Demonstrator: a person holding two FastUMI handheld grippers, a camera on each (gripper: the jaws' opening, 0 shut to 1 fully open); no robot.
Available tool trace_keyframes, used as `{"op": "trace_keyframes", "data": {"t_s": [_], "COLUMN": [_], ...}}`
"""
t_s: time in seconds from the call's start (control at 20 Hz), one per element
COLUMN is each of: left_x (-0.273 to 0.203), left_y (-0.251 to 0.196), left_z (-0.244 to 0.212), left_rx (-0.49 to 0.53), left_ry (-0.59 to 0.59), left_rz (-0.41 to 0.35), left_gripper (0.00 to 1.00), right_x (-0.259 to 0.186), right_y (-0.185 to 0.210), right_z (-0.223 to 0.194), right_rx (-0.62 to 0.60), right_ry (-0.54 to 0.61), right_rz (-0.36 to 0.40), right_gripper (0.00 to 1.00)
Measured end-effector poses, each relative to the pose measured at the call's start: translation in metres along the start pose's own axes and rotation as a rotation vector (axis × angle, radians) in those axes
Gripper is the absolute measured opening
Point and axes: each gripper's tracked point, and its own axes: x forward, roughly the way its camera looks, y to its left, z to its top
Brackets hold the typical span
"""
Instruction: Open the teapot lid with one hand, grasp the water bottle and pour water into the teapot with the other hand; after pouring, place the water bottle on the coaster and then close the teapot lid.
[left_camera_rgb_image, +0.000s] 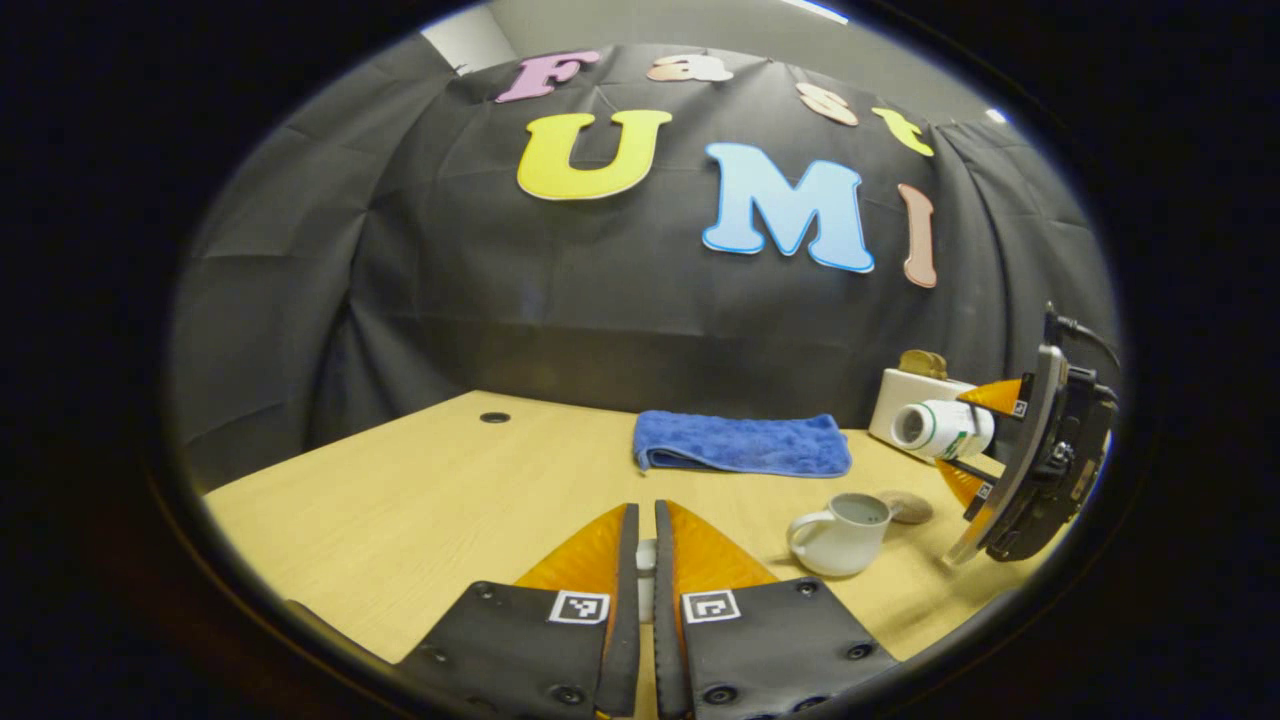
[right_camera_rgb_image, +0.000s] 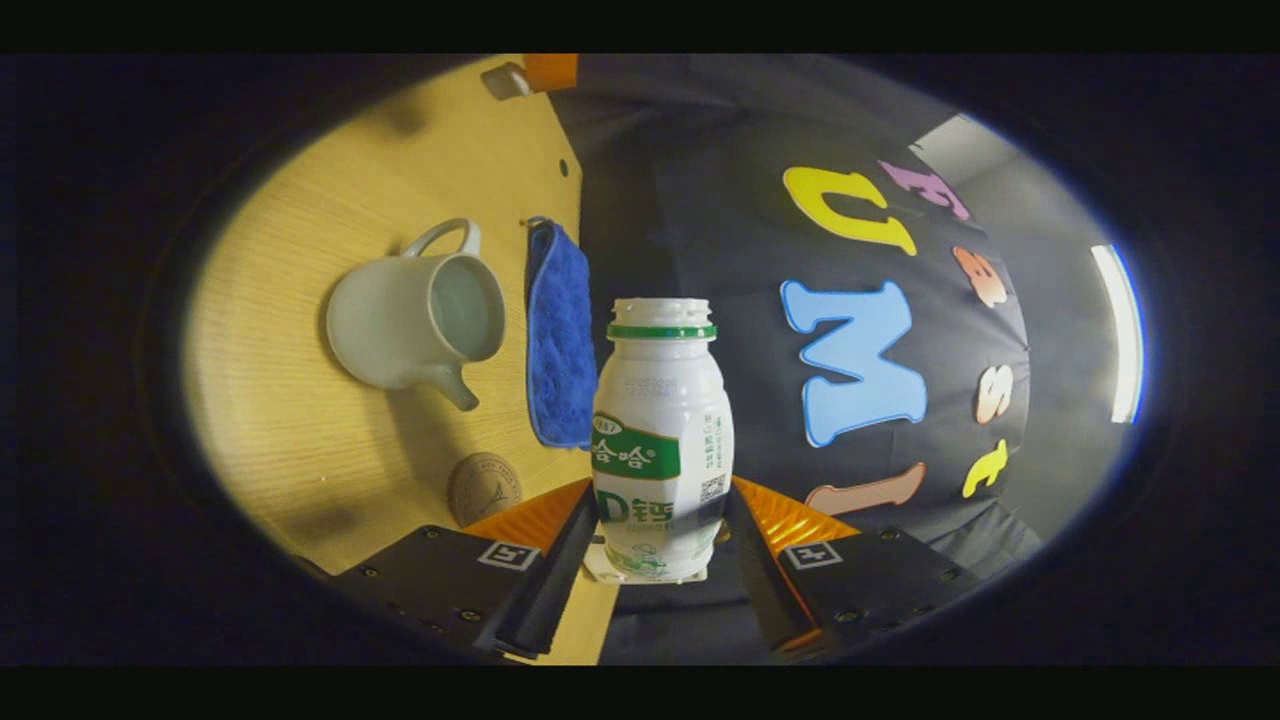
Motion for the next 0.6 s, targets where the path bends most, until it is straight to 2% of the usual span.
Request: {"op": "trace_keyframes", "data": {"t_s": [0.05,0.3,0.35,0.4,0.6], "left_x": [0.000,0.011,0.014,0.017,0.031], "left_y": [-0.002,-0.036,-0.042,-0.048,-0.074], "left_z": [-0.001,0.011,0.014,0.017,0.027], "left_rx": [0.000,0.030,0.033,0.036,0.051], "left_ry": [-0.001,-0.013,-0.012,-0.013,-0.024], "left_rz": [-0.012,-0.087,-0.097,-0.109,-0.154], "left_gripper": [0.13,0.13,0.13,0.17,0.17], "right_x": [-0.002,-0.010,-0.011,-0.013,-0.015], "right_y": [0.003,0.014,0.015,0.014,0.013], "right_z": [-0.001,-0.005,-0.008,-0.011,-0.025], "right_rx": [0.054,0.329,0.379,0.423,0.591], "right_ry": [0.006,0.026,0.033,0.038,0.052], "right_rz": [0.008,0.054,0.060,0.062,0.072], "right_gripper": [0.74,0.75,0.60,0.74,0.75]}}
